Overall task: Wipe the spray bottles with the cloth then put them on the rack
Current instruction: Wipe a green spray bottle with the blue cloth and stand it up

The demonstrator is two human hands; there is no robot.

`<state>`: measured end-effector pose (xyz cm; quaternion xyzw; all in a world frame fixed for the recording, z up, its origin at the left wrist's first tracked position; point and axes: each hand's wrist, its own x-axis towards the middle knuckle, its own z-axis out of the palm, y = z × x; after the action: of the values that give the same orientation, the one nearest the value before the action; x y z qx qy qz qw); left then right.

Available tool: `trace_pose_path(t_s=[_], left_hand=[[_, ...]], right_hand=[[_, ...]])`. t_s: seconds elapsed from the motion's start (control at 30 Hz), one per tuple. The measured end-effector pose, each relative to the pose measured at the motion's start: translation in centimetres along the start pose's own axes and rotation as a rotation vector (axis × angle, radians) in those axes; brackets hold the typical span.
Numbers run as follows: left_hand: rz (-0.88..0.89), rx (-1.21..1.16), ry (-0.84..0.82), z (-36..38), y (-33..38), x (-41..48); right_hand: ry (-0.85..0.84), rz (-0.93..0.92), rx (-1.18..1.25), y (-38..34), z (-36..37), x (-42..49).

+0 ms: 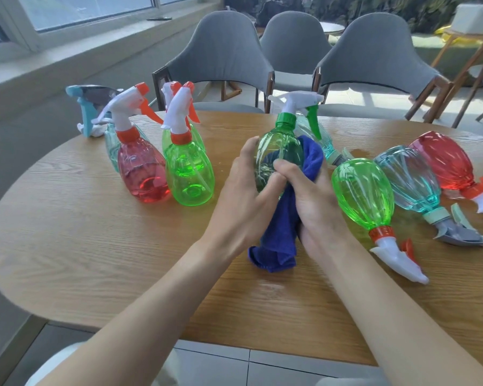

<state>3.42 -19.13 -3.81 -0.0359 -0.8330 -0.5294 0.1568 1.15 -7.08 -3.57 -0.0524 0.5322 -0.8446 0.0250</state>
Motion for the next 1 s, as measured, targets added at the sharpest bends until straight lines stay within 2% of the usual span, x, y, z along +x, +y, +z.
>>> trace_pose_path(t_s=[0.23,0.37,0.6,0.73,0.83,1.0], left_hand=[[-0.019,0.019,-0.053,-0.9,1.2,0.1],[-0.077,-0.134,-0.042,-0.9,1.2,0.2],[-0.207,-0.360,-0.022,-2.2,1.8,0.7],[-0.194,-0.351,-0.025,-1.8,1.6,0.7],[-0.166,-0.173,-0.030,-1.9,1.4,0.9],[-0.189,-0.136,-0.027,-1.2,1.3,0.6]], right_hand=[[-0.002,0.058,0.013,-0.4,-0.1,-0.1],[0.021,0.139,0.131,-0.7,0.1,-0.2],[-0.021,0.185,0.114,-0.7,-0.2,-0.1],[-0.114,0.277,0.217,-1.1,0.0,-0.4],[-0.071,0.285,0.211,-1.0,-0.2,-0.6],[-0.004,0.232,0.172,-0.9,0.0,-0.4]])
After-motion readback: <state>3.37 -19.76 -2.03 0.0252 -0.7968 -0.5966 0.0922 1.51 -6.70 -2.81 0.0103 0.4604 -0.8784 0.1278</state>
